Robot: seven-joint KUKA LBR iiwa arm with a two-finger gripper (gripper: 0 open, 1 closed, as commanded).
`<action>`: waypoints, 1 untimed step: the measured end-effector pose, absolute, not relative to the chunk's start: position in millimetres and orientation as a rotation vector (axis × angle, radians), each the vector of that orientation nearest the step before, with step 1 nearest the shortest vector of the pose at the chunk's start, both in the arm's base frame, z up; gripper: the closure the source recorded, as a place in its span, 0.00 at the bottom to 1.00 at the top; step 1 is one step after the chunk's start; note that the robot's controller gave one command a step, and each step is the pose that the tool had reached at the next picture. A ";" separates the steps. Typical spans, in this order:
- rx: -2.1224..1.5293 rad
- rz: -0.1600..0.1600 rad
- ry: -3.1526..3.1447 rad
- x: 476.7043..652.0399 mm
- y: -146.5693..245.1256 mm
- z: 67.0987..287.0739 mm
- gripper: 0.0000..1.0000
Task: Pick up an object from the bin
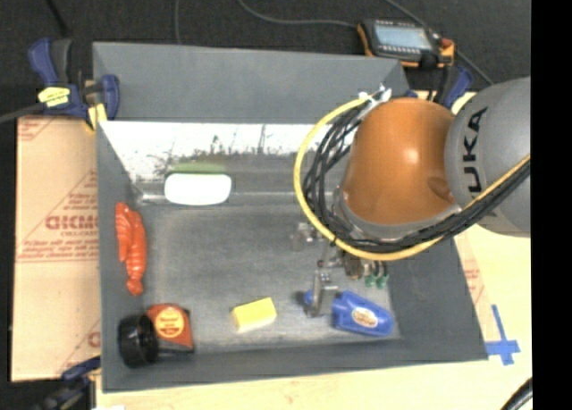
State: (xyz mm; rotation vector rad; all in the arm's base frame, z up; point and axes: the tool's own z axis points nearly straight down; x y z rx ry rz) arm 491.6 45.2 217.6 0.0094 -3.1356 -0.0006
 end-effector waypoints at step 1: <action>0.007 -0.002 -3.144 493.2 45.0 222.0 0.00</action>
Offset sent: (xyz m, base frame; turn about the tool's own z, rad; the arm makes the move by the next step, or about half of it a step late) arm -0.0108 -0.0661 -0.0469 -0.1363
